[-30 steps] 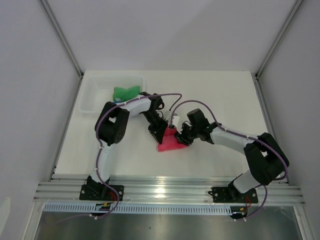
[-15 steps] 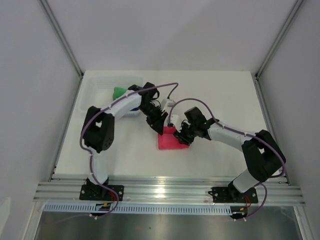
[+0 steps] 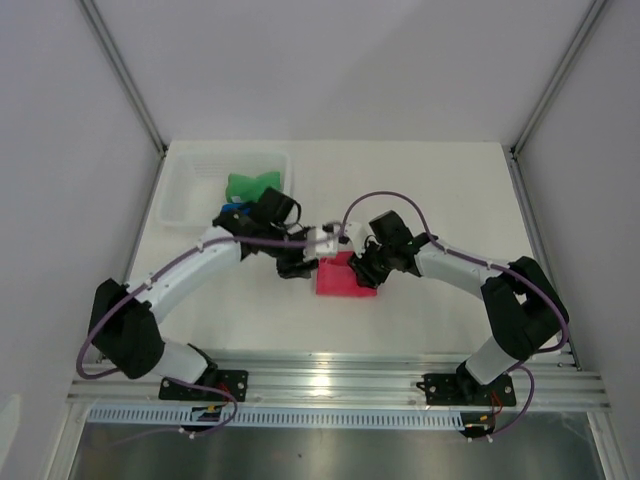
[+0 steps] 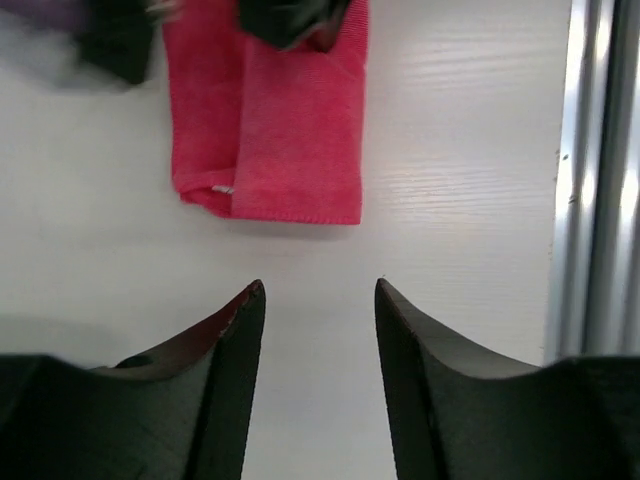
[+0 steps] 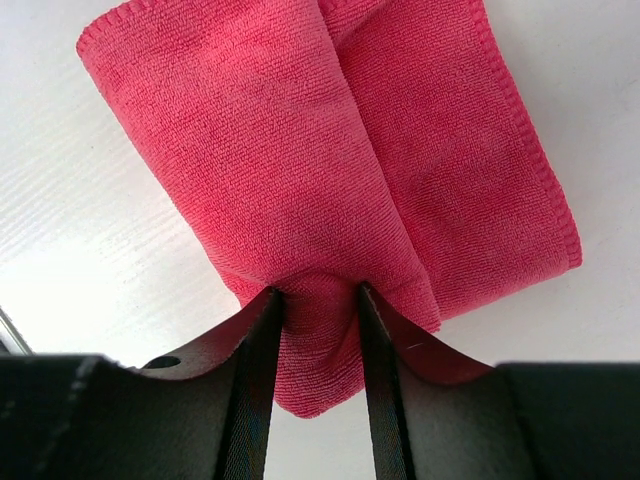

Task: Roll the towels
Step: Roll the towel

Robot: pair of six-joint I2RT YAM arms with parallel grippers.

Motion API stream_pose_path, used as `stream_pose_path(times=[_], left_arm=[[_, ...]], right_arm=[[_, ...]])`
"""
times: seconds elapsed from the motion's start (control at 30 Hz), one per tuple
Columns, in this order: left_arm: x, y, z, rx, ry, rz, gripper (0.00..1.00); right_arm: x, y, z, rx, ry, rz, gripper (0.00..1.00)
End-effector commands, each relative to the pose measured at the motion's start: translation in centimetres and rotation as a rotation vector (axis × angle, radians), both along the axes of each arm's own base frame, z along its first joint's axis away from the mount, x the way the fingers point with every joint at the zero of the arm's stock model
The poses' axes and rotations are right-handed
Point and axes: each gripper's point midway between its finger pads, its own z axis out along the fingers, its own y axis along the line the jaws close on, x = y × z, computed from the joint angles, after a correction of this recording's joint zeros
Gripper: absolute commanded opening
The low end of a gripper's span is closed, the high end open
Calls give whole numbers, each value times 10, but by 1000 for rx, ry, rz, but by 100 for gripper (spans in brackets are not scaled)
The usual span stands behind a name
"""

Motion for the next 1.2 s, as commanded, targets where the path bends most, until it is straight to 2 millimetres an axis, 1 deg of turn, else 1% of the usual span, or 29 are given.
stream_pose_path(times=[0.0,0.03,0.07,0.1,0.13,0.17,0.23,0.27,0.33,0.37,0.4,0.43,0.47,0.5,0.63,0.67,0.7,0.8,0.87,0.9,0.93,0.97,1.0,1.03,1.1,1.13,1.17], left_arm=[[0,-8,-40,135,-359,-203,54],[0,-27,-36,95,-434,-240,56],[-2,-32,-41,93,-436,-243,61],[-2,-41,-41,85,-439,-245,62],[0,-44,-51,101,-411,-238,69],[4,-47,-51,107,-403,-211,79],[10,-50,-57,119,-407,-216,79],[11,-52,-66,136,-408,-234,79],[6,-54,-76,153,-395,-271,78],[5,-55,-86,172,-386,-284,77],[6,-55,-90,186,-384,-282,76],[3,-56,-94,191,-366,-291,75],[-1,-54,-102,214,-320,-291,72],[-3,-57,-103,209,-296,-294,71],[-12,-52,-119,250,-220,-297,71],[-10,-53,-120,256,-220,-288,71],[-9,-53,-126,272,-208,-283,72],[-2,-53,-132,301,-199,-253,71],[3,-52,-134,317,-203,-234,66],[4,-51,-139,329,-196,-227,62],[4,-49,-141,345,-183,-222,54],[4,-47,-141,350,-175,-214,40],[5,-45,-143,357,-168,-207,33],[4,-45,-144,360,-159,-202,23],[3,-41,-145,362,-144,-199,17],[4,-42,-141,356,-138,-198,9],[-6,-39,-140,348,-83,-215,6]], right_arm=[[-6,-5,-10,-23,66,-47,40],[-6,-6,-10,-26,66,-50,39],[-5,-7,-9,-28,63,-55,40],[-6,-8,-10,-33,65,-56,39],[-6,-8,-10,-31,66,-56,40],[-6,-10,-10,-28,69,-59,40],[-7,-10,-10,-20,71,-60,40],[-7,-9,-10,-16,74,-58,40],[-7,-9,-9,-11,75,-59,40],[-7,-9,-10,-13,76,-57,40],[-6,-9,-10,-13,73,-60,40],[-6,-10,-11,-17,73,-60,40],[-6,-11,-13,-22,77,-63,40],[-6,-12,-13,-25,81,-66,40],[-5,-12,-14,-21,95,-75,40],[-5,-11,-13,-18,95,-73,40],[-5,-9,-13,-11,99,-71,40],[-6,-8,-9,4,110,-67,40],[-5,-7,-4,26,113,-66,40],[-5,-7,-2,35,110,-65,40],[-5,-7,1,52,117,-63,40],[-5,-7,3,61,118,-62,41],[-5,-7,6,70,116,-62,41],[-5,-7,13,98,112,-53,41],[-3,-8,21,128,104,-51,41],[-3,-10,25,142,102,-53,41],[2,-15,35,179,90,-66,41]])
